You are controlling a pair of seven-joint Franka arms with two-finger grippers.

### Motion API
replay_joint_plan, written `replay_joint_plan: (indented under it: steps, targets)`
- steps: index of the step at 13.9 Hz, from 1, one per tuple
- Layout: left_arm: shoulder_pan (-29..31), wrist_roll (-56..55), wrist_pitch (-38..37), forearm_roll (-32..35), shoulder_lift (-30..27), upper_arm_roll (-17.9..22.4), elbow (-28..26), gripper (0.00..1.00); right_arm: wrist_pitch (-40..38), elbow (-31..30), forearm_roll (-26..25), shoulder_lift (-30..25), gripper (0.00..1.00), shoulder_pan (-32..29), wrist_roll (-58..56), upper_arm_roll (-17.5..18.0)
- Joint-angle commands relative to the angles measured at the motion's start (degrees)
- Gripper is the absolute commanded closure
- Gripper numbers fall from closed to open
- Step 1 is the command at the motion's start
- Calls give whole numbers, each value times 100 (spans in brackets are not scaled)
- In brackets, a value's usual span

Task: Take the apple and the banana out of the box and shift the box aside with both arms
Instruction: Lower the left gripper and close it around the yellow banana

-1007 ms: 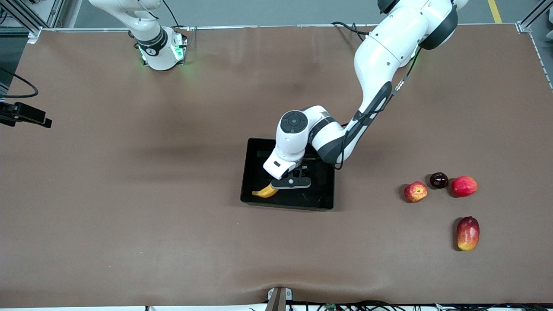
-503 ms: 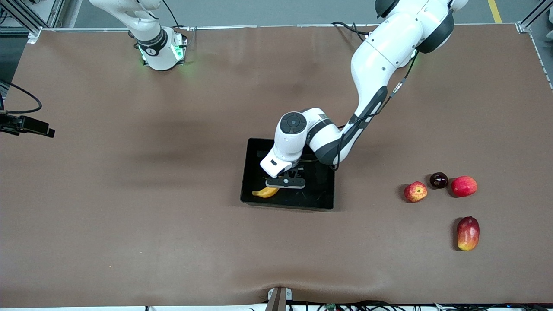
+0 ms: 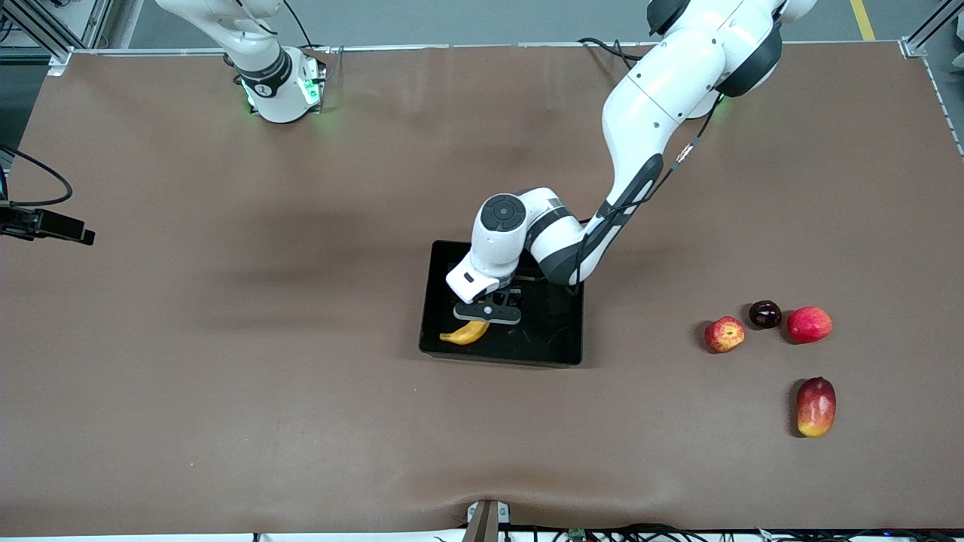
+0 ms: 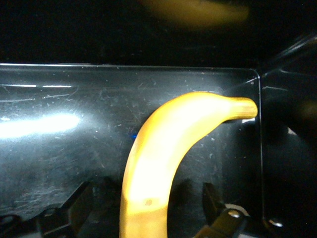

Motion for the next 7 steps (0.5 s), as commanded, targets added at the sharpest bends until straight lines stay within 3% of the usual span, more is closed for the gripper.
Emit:
replay_joint_plan:
  steps: [1, 3, 4, 7]
  targets:
    - [-77, 68, 67, 42, 86, 50, 118, 40, -40, 84, 79, 42, 0, 5, 5, 65]
    - [-77, 59, 67, 33, 77, 50, 118, 87, -41, 84, 88, 42, 0, -3, 23, 74]
    - [-68, 50, 67, 33, 68, 50, 126, 100, -41, 84, 166, 34, 0, 5, 23, 74]
    - [-42, 50, 67, 24, 7, 50, 153, 100, -23, 92, 211, 34, 0, -3, 23, 83]
